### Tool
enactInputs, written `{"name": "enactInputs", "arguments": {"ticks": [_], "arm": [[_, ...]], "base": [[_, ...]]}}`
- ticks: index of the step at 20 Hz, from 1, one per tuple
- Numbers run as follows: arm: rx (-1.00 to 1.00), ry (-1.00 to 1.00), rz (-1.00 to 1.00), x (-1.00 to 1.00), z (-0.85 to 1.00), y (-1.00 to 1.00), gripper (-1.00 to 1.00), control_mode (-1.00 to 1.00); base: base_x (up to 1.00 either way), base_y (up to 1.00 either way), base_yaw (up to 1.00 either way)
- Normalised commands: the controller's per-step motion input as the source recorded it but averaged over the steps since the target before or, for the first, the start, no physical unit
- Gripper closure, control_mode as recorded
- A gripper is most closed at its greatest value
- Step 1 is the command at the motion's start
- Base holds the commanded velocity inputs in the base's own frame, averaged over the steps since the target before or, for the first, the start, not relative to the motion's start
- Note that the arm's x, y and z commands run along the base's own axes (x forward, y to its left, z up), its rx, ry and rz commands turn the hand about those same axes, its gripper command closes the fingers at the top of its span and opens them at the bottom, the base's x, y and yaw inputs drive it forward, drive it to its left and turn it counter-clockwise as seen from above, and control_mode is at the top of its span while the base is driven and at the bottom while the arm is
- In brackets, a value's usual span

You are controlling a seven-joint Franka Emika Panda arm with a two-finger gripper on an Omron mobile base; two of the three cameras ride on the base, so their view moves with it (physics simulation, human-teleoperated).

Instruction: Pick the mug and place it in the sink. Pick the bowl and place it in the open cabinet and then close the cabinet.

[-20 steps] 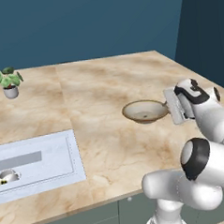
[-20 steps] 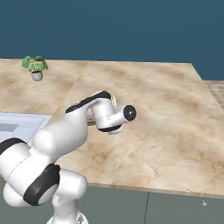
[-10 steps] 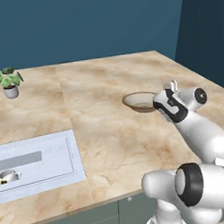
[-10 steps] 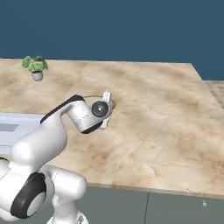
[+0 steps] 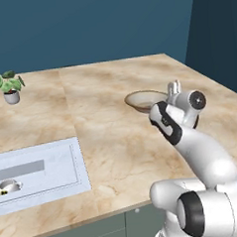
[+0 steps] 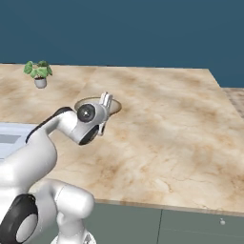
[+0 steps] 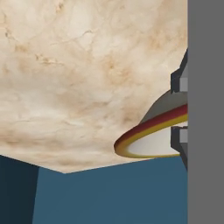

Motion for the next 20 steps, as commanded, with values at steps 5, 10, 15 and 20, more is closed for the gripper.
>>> {"name": "enactInputs", "arguments": {"ticks": [5, 10, 15, 20], "arm": [[0.00, 0.00, -0.03, -0.60, 0.33, -0.03, 1.00, -1.00], [-0.09, 0.00, -0.19, -0.48, 0.24, 0.00, 1.00, -1.00], [-0.16, 0.00, -0.35, -0.18, 0.22, 0.07, 1.00, -1.00], [-0.01, 0.00, -0.09, -0.20, 0.38, 0.00, 1.00, -1.00]], "base": [[0.00, 0.00, 0.00], [0.00, 0.00, 0.00], [0.00, 0.00, 0.00], [0.00, 0.00, 0.00]]}}
